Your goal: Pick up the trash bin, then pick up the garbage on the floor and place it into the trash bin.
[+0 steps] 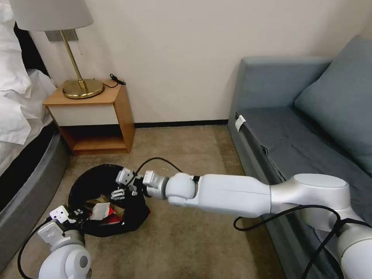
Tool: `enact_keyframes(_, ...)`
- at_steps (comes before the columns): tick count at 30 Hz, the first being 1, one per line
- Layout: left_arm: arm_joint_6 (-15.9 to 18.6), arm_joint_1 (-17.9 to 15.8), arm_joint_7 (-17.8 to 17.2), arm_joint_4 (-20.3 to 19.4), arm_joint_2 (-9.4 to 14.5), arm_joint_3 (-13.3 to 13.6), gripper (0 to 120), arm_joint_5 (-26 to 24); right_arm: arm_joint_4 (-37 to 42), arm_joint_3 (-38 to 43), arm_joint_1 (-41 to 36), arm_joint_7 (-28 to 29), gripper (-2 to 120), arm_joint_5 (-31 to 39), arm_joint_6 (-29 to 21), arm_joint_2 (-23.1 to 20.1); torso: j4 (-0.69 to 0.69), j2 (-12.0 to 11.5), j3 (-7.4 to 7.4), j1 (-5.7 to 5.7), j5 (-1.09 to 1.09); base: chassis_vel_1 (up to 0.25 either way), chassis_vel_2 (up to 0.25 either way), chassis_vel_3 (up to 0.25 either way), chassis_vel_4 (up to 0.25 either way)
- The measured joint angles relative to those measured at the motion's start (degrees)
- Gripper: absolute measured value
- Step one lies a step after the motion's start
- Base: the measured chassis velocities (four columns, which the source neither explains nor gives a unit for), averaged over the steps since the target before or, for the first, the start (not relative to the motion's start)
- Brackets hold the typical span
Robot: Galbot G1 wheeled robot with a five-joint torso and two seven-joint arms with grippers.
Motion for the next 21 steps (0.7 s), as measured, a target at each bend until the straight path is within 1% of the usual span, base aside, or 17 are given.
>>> enact_keyframes(1, 0.0, 0.0, 0.0, 0.0, 0.0, 0.0, 3, 0.0, 0.0, 0.0, 0.0, 0.0, 89, 0.0, 0.0, 0.0, 0.0, 0.0, 0.0, 0.0, 0.0, 0.0, 0.0, 0.0, 0.0)
enact_keyframes(2, 0.5, -0.2, -1.3, 0.2, 0.1, -0.1, 3, -2.3, 1.1, 0.9, 0.2, 0.2, 92, 0.1, -0.2, -1.0, -0.01, 0.0, 0.0, 0.0, -0.01, 0.0, 0.0, 0.0, 0.0)
enact_keyframes(3, 1.4, -0.7, -3.5, 0.7, 0.3, -0.4, 3, -6.2, 2.8, 2.1, 0.5, 0.5, 97, 0.4, -0.4, -2.7, 0.0, 0.0, 0.0, 0.0, -0.01, 0.0, 0.0, 0.0, 0.0)
enact_keyframes(4, 2.1, -1.1, -5.7, 1.1, 0.5, -0.8, 3, -10.0, 4.5, 3.2, 0.6, 0.7, 99, 0.5, -0.6, -4.5, -0.01, 0.0, 0.0, 0.0, -0.01, 0.0, 0.0, 0.0, 0.0)
enact_keyframes(5, 2.6, -1.4, -7.0, 1.3, 0.6, -0.9, 3, -11.9, 5.7, 4.0, 0.7, 0.8, 99, 0.7, -0.8, -5.9, 0.0, 0.0, 0.0, 0.0, 0.0, 0.0, 0.0, 0.0, 0.0)
enact_keyframes(6, 2.6, -1.4, -7.0, 1.3, 0.6, -0.9, 3, -11.9, 5.7, 4.0, 0.7, 0.8, 99, 0.7, -0.8, -5.9, 0.0, 0.0, 0.0, 0.0, 0.0, 0.0, 0.0, 0.0, 0.0)
enact_keyframes(7, 3.4, -1.8, -9.5, 2.0, 0.8, -1.2, 3, -14.9, 7.4, 5.3, 0.6, 0.9, 100, 0.9, -1.2, -8.1, -0.02, 0.0, 0.0, 0.0, 0.0, 0.0, 0.0, 0.0, 0.0)
enact_keyframes(8, 3.6, -2.0, -10.5, 2.3, 0.9, -1.3, 3, -15.9, 8.2, 5.9, 0.5, 1.0, 100, 1.0, -1.3, -9.1, -0.02, 0.0, 0.0, 0.0, 0.0, 0.0, 0.0, 0.0, 0.0)
enact_keyframes(9, 3.8, -2.2, -11.1, 2.6, 1.0, -1.3, 3, -16.4, 8.9, 6.6, 0.3, 1.0, 100, 1.0, -1.4, -10.1, -0.03, 0.0, 0.0, 0.0, 0.0, 0.0, 0.0, 0.0, 0.0)
enact_keyframes(10, 3.8, -2.2, -11.1, 2.6, 1.0, -1.3, 3, -16.4, 8.9, 6.6, 0.3, 1.0, 100, 1.0, -1.4, -10.1, -0.03, 0.0, 0.0, 0.0, 0.0, 0.0, 0.0, 0.0, 0.0)
enact_keyframes(12, 4.3, -3.1, -12.7, 4.2, 1.1, -1.4, 3, -17.6, 11.0, 8.7, -1.1, 1.0, 100, 0.9, -1.5, -13.1, -0.01, 0.0, 0.0, 0.0, 0.0, 0.0, 0.0, 0.0, 0.0)
enact_keyframes(13, 4.4, -3.4, -12.9, 4.8, 1.2, -1.4, 3, -17.6, 11.6, 9.5, -1.7, 1.0, 100, 0.8, -1.6, -13.9, -0.01, 0.0, 0.0, 0.0, 0.0, 0.0, 0.0, 0.0, 0.0)
enact_keyframes(14, 4.4, -3.4, -12.9, 4.8, 1.2, -1.4, 3, -17.6, 11.6, 9.5, -1.7, 1.0, 100, 0.8, -1.6, -13.9, -0.01, 0.0, 0.0, 0.0, 0.0, 0.0, 0.0, 0.0, 0.0)
enact_keyframes(17, 4.4, -4.1, -13.2, 6.7, 1.4, -1.3, 3, -17.7, 13.2, 12.3, -4.2, 1.0, 100, 0.0, -1.6, -16.5, 0.0, 0.0, -0.01, 0.0, 0.06, 0.0, 0.0, 0.0, 0.0)
enact_keyframes(19, 4.4, -4.3, -13.2, 6.9, 1.4, -1.3, 3, -17.6, 13.4, 12.9, -4.7, 1.0, 100, -0.1, -1.6, -17.0, -0.01, 0.0, -0.01, 0.0, 0.06, 0.0, 0.0, 0.0, 0.0)
enact_keyframes(21, 4.4, -4.4, -12.8, 7.2, 1.4, -1.1, 3, -16.9, 14.2, 14.6, -6.1, 1.0, 100, -0.4, -1.6, -18.3, 0.0, 0.0, -0.01, 0.0, 0.06, 0.0, 0.0, 0.0, 0.0)
